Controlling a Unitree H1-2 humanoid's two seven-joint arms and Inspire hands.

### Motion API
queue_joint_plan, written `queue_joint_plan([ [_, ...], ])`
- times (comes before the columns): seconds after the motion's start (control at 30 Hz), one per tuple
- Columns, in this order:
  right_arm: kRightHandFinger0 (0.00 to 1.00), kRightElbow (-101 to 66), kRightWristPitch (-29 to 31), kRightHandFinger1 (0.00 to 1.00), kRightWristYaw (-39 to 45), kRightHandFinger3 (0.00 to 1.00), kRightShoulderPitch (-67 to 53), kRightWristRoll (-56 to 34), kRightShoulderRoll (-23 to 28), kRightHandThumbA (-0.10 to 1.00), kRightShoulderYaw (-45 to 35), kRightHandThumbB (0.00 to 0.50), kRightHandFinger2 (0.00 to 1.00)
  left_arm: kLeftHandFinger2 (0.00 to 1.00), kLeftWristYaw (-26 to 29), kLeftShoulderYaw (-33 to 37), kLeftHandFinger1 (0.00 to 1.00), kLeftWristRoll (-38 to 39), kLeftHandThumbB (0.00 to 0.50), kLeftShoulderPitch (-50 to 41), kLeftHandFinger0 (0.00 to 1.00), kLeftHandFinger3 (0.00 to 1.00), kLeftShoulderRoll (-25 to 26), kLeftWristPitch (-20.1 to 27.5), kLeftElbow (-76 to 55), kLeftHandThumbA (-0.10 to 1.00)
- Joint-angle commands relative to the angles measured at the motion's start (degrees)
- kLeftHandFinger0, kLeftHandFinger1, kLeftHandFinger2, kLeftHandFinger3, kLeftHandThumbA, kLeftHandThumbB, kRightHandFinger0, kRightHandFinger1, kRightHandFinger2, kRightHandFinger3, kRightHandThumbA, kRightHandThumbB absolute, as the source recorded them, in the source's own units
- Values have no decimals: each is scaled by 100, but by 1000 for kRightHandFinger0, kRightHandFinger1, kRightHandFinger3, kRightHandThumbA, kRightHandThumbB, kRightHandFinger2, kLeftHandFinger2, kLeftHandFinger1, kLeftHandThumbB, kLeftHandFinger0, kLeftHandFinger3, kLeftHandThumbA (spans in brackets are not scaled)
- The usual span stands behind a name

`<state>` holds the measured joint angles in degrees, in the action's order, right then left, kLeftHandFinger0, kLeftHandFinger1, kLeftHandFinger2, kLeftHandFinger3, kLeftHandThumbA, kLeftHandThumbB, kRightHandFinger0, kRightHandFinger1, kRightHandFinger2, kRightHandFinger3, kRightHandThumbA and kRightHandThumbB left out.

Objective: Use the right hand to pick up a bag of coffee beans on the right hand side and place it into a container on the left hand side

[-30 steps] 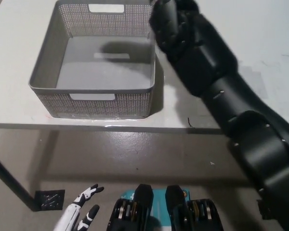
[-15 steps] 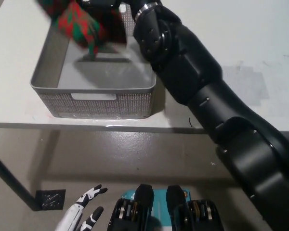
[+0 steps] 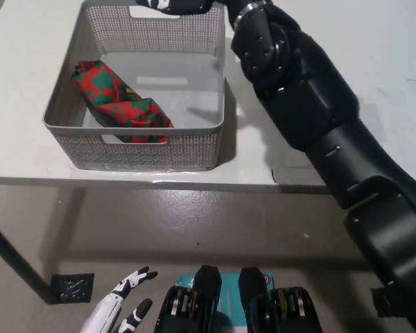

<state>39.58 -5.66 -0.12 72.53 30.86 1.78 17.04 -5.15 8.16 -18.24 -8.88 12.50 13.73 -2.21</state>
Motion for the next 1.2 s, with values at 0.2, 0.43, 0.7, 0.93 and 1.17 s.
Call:
queue_joint_plan([
  [0.2,1000,-3782,-415,1000,483,1000,-1399,-1074,586,1000,-1029,374,1000,1000,-79,-88,1000,53,379,90,1000,1000,195,6,-134,1000],
  [0.43,1000,-6879,-331,1000,387,1000,-3943,-3034,141,1000,-1420,360,1000,1000,-59,-134,1000,156,374,-40,1000,1000,143,-62,-68,1000],
  [0.7,1000,-7136,1167,1000,204,1000,-6321,-3805,181,1000,-1096,320,1000,1000,20,-248,1000,265,382,37,1000,1000,128,38,128,1000],
  [0.93,1000,-5009,2549,1000,544,1000,-7548,-3934,73,1000,-1078,259,1000,1000,93,-326,1000,389,391,110,1000,1000,23,230,338,1000],
  [1.17,1000,-3401,2834,1000,742,1000,-7875,-4015,-145,1000,-1293,270,1000,1000,153,-449,1000,458,389,254,1000,1000,29,248,417,1000],
])
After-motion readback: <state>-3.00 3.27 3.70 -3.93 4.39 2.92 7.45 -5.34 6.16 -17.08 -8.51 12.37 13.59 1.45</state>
